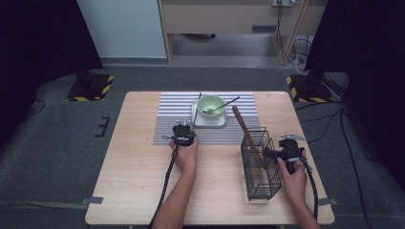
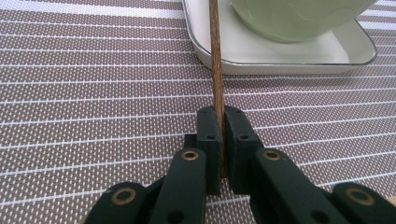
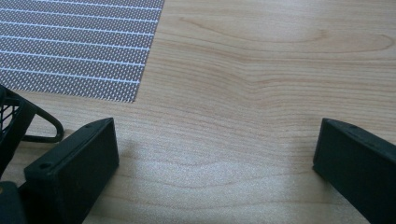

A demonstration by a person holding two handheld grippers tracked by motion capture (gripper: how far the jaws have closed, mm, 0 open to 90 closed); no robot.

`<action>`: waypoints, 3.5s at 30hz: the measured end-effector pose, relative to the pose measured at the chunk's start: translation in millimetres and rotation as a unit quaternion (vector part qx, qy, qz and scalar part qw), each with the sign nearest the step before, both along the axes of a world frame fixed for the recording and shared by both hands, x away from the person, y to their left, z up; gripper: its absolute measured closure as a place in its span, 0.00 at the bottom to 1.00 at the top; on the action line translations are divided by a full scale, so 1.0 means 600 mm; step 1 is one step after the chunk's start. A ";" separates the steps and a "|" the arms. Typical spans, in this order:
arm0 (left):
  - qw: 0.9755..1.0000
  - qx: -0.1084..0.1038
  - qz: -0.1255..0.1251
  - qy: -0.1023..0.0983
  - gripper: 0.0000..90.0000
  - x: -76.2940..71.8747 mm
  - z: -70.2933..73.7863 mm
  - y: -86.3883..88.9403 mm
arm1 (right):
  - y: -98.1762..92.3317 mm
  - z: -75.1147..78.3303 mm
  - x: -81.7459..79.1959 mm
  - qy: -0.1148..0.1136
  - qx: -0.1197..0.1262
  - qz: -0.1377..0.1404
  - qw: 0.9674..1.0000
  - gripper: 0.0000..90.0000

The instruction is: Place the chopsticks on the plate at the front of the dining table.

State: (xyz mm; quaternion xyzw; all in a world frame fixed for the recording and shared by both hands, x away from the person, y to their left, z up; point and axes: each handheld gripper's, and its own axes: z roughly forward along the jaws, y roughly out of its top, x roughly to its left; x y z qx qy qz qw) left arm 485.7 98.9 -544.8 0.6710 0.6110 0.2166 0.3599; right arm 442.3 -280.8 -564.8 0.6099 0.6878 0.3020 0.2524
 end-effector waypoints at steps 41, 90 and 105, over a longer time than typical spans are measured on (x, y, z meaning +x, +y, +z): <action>1.000 -0.019 -0.017 -0.015 0.87 -0.010 0.000 -0.039 | 0.000 0.000 0.000 0.000 0.000 0.000 1.000 0.00; 0.999 -0.010 -0.031 -0.013 0.79 0.001 -0.009 -0.033 | 0.000 0.000 0.000 0.000 0.000 0.000 1.000 0.00; 0.999 0.013 -0.032 -0.022 0.58 -0.010 -0.003 -0.036 | 0.000 0.000 0.000 0.000 0.000 0.000 1.000 0.00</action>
